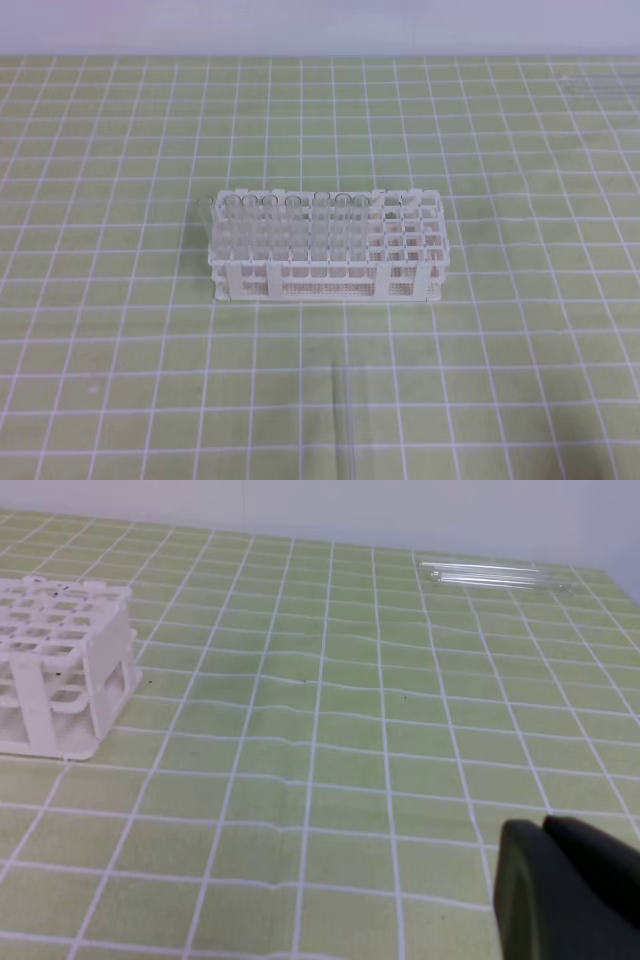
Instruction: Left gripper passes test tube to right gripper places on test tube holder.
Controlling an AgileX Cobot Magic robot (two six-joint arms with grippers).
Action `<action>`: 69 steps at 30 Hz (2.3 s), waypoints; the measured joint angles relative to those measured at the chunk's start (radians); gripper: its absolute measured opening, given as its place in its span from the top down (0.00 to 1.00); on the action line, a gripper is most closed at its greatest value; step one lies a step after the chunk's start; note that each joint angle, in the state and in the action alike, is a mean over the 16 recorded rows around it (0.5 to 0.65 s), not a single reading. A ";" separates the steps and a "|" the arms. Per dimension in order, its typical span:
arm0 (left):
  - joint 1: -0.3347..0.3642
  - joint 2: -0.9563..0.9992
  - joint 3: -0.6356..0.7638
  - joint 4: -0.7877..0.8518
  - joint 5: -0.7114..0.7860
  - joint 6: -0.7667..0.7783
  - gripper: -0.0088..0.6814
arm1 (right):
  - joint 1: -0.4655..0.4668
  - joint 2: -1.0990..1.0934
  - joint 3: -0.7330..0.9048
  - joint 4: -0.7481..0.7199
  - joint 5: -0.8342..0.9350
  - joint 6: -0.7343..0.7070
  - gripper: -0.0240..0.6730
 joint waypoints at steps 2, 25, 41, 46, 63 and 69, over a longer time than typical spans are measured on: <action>0.000 -0.002 0.000 -0.040 -0.028 -0.015 0.99 | 0.000 0.000 0.000 0.000 0.000 0.000 0.99; 0.000 0.405 -0.494 -0.100 0.713 0.348 0.99 | 0.000 0.000 0.000 0.000 -0.001 0.000 0.99; 0.000 0.859 -0.694 -0.139 0.929 0.532 0.99 | 0.000 0.000 0.000 0.000 -0.001 0.000 0.99; 0.000 0.906 -0.699 -0.151 0.943 0.547 0.99 | 0.000 0.000 0.000 0.000 -0.002 0.000 0.99; -0.066 1.108 -0.781 -0.084 1.002 0.547 0.99 | 0.000 0.000 0.000 0.000 -0.003 0.000 0.99; -0.204 1.204 -0.903 0.016 1.032 0.471 0.99 | 0.000 0.000 0.000 0.000 -0.003 0.000 0.99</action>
